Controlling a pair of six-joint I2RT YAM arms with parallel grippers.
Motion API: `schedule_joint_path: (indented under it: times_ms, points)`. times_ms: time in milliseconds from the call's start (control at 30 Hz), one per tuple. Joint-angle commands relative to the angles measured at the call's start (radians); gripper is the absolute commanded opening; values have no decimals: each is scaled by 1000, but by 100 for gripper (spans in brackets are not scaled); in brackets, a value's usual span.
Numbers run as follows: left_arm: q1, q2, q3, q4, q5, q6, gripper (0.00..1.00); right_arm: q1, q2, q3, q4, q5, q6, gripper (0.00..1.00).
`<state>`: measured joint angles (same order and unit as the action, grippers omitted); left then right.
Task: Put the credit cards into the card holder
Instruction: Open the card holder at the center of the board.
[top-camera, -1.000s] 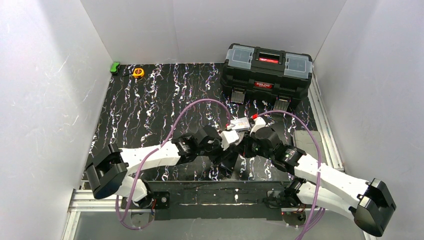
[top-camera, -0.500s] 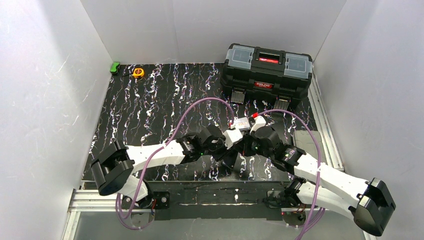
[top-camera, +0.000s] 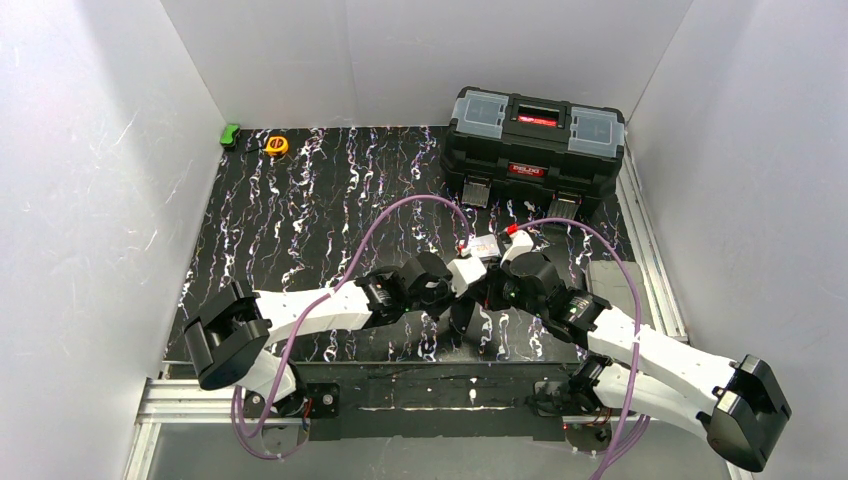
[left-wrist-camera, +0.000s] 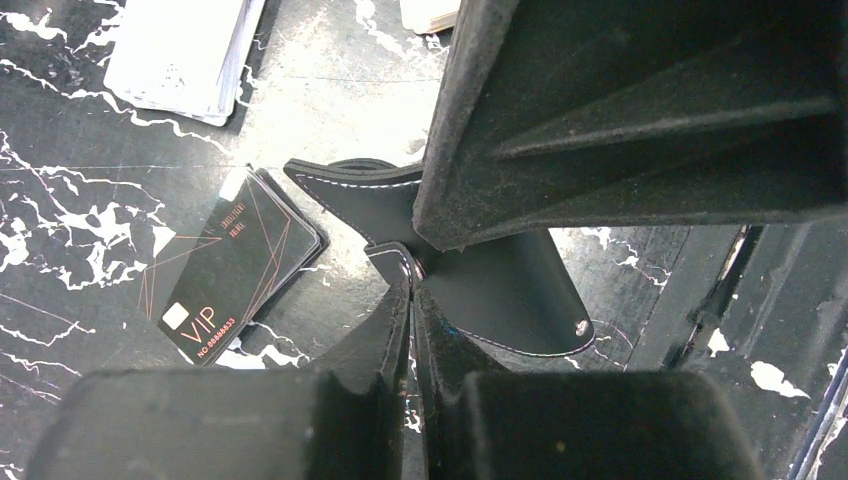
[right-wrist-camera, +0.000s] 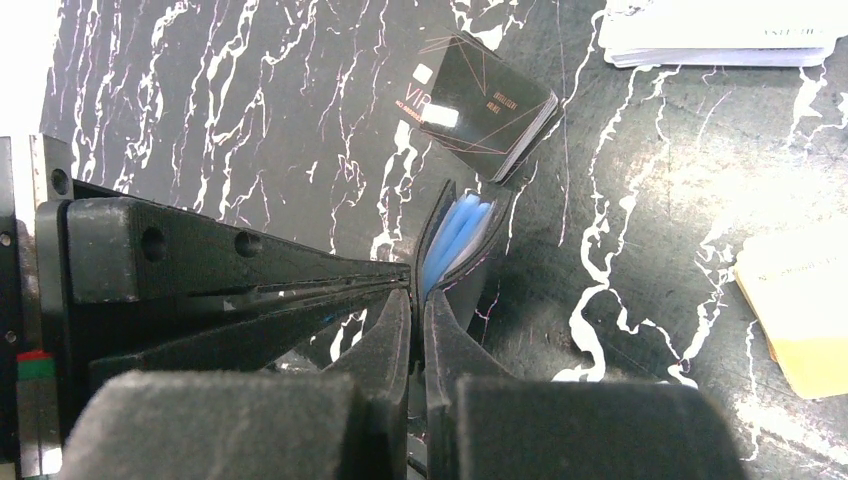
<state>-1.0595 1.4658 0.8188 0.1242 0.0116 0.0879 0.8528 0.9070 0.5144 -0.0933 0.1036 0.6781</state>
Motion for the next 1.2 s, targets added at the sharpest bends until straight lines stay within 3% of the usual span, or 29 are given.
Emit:
schedule_joint_path:
  times_ms: [0, 133, 300, 433, 500, 700, 1167]
  points:
    - [11, -4, 33, -10, -109, -10, 3, 20, -10, 17, 73, -63, 35, 1]
    - [10, -4, 40, -13, -78, -42, 6, 25, -2, 18, 76, -62, 35, 1]
    - [10, 7, 34, 7, -63, -57, 22, 27, -2, 15, 83, -68, 37, 1]
    - [10, 20, 24, 23, -58, -63, 25, 28, 1, 19, 83, -76, 37, 1]
    - [10, 26, 18, 26, -67, -64, 22, 27, -3, 19, 83, -76, 36, 1]
    - [13, 20, 14, 18, -93, -45, 0, 28, -20, 5, 115, -79, 39, 1]
    - [73, -70, -29, -55, 62, -29, 0, 28, -56, -63, 95, -75, 34, 1]
